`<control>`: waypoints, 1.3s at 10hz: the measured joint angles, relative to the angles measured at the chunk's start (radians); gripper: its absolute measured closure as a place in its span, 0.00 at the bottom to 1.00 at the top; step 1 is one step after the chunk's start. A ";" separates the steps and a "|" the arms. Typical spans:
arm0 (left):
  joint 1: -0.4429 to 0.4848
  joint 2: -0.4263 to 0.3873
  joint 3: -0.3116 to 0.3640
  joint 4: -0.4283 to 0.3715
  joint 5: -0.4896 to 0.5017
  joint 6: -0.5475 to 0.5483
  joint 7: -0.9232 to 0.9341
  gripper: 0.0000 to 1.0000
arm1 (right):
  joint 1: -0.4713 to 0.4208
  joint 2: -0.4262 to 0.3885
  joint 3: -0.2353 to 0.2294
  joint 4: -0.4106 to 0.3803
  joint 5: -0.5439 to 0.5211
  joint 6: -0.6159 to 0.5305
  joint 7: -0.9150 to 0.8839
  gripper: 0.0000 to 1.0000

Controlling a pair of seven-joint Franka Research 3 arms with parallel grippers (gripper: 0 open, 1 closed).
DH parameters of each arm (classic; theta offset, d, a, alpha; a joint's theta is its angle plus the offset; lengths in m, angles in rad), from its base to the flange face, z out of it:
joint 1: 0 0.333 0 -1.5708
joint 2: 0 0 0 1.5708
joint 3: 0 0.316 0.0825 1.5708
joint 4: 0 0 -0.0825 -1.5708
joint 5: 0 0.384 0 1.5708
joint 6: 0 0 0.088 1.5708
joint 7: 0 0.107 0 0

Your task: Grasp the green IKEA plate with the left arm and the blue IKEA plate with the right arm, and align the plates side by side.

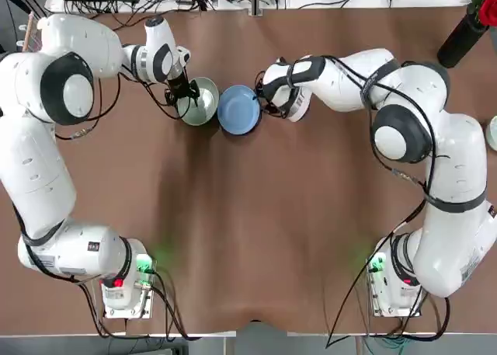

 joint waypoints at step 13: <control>0.002 0.001 0.001 0.000 0.000 -0.017 0.004 0.00 | -0.009 -0.096 -0.051 -0.025 -0.004 0.000 -0.317 0.37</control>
